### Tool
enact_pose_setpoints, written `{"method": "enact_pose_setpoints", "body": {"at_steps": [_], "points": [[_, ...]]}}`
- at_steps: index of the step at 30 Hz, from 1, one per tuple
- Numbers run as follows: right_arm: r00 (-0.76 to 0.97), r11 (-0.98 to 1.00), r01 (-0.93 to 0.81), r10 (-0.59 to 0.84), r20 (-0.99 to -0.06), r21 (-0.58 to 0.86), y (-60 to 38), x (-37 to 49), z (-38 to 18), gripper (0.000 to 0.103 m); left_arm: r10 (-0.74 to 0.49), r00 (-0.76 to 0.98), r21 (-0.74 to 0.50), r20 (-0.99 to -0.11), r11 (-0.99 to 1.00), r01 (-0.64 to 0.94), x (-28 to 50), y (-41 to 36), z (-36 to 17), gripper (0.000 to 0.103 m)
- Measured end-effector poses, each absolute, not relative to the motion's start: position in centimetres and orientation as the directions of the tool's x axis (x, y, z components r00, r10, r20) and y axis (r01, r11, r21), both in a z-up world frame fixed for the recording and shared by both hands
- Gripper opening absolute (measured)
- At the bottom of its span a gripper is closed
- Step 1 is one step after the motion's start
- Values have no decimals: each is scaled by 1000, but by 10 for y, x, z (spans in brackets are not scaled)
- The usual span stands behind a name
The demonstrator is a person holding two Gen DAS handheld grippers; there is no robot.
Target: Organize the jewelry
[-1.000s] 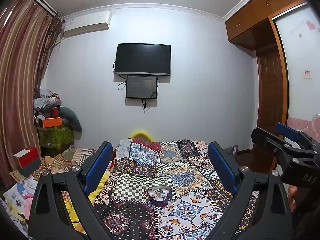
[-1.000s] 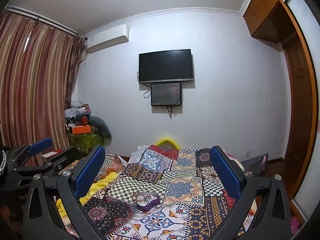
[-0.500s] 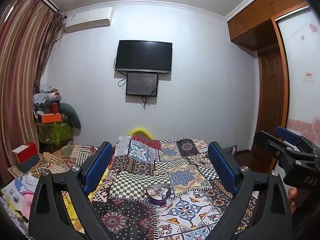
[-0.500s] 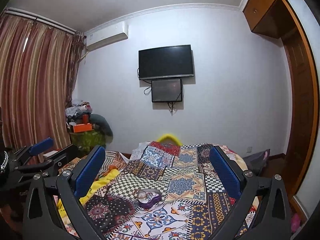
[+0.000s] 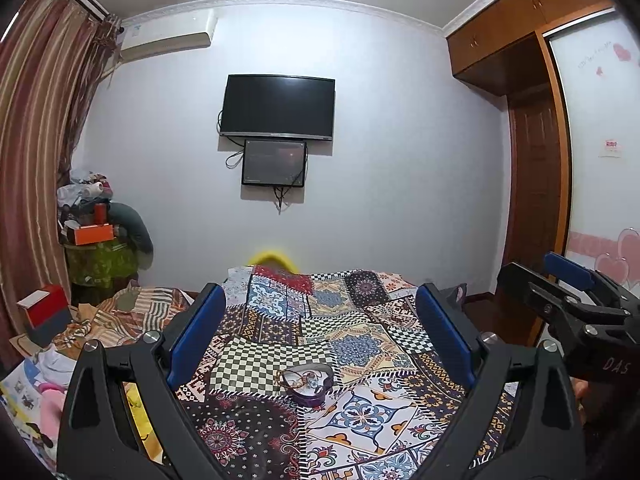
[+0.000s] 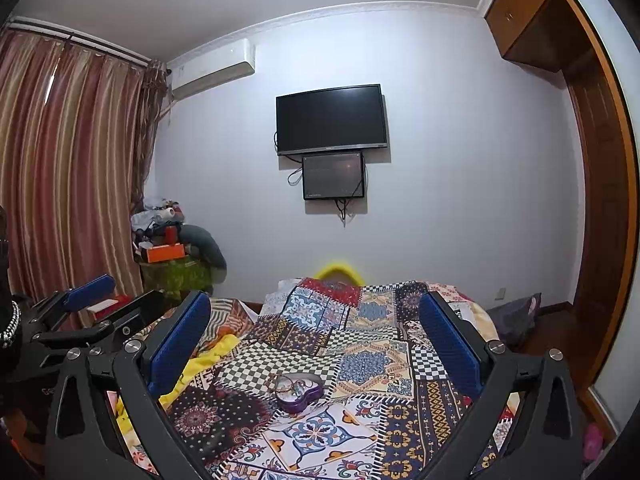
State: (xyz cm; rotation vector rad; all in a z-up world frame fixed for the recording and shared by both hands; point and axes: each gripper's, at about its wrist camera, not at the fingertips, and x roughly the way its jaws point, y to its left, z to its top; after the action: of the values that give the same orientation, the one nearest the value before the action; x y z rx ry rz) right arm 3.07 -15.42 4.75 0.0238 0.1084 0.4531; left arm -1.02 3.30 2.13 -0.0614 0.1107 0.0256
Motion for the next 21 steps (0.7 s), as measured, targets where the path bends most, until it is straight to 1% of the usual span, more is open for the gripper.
{"method": "enact_pose_setpoints", "body": {"at_steps": [14,21], "points": [[895,901,-430,433,-105,51,-155,33,49,103,-20,991,-81,-133,997,10,-6,35,18,96],[898,904,-423,427,-104,54,-157,34,49,103,-22,991,-85,-133,996,10,-6,34,16,96]]}}
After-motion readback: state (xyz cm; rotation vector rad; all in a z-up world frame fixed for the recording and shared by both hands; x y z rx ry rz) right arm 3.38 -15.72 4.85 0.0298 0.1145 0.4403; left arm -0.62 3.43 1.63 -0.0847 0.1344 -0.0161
